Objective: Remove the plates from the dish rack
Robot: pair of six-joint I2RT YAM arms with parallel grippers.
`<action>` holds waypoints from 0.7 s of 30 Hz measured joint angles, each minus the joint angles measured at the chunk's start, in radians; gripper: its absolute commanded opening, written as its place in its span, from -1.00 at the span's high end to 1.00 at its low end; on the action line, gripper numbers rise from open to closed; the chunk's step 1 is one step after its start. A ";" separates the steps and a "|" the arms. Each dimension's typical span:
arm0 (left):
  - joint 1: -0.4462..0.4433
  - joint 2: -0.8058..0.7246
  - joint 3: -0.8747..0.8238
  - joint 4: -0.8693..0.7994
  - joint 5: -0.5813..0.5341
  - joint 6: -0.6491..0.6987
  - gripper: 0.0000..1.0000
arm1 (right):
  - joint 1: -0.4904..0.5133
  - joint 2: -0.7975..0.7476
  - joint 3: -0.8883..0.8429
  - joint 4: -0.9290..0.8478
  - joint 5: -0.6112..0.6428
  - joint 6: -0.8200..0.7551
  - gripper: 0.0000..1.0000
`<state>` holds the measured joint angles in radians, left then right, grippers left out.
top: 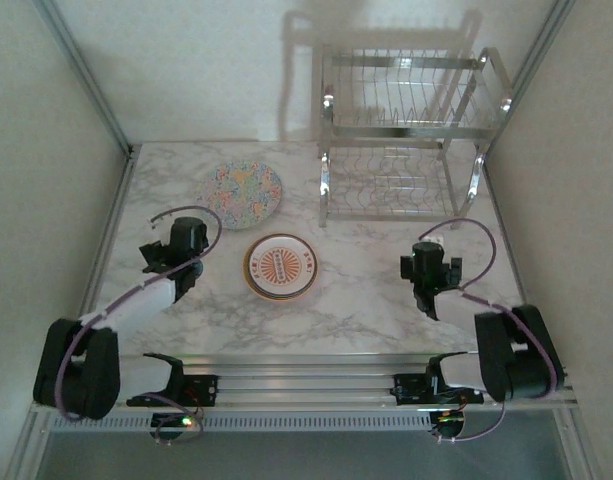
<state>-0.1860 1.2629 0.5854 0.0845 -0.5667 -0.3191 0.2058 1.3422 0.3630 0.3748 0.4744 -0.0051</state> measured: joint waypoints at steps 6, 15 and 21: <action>0.067 0.095 -0.086 0.271 0.096 0.109 -0.99 | -0.074 0.075 0.060 0.227 -0.178 -0.013 -0.98; 0.177 0.171 -0.221 0.693 0.241 0.159 -0.99 | -0.080 0.217 -0.055 0.514 -0.297 -0.011 -0.98; 0.192 0.233 -0.255 0.916 0.322 0.216 -0.99 | -0.099 0.216 0.010 0.514 -0.287 0.009 -0.99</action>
<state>0.0063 1.4963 0.3302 1.0008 -0.2447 -0.1036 0.1070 1.5585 0.3725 0.8890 0.1871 0.0040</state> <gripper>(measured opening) 0.994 0.992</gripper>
